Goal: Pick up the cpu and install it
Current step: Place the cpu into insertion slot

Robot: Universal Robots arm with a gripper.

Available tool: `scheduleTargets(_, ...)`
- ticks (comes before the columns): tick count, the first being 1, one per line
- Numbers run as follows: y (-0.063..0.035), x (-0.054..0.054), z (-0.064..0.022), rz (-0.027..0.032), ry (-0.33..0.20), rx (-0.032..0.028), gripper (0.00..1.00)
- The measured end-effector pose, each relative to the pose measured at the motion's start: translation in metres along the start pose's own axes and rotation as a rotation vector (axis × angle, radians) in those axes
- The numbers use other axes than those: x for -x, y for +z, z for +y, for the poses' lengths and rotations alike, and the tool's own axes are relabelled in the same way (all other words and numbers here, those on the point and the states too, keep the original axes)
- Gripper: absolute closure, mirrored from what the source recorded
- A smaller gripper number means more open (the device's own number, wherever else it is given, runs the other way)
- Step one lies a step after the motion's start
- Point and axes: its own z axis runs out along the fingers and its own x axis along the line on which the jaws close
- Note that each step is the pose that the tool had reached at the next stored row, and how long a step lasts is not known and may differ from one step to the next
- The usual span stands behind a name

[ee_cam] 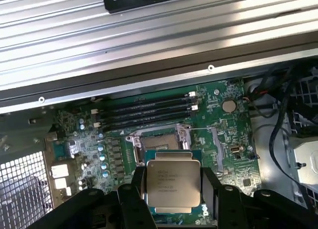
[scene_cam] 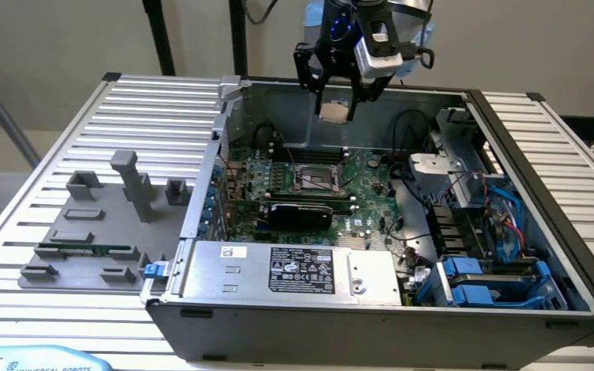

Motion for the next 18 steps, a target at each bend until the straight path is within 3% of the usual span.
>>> scheduleTargets(18, 0.0011, 0.0000, -0.0001, -0.0205, 0.332, 0.0070, 0.45)
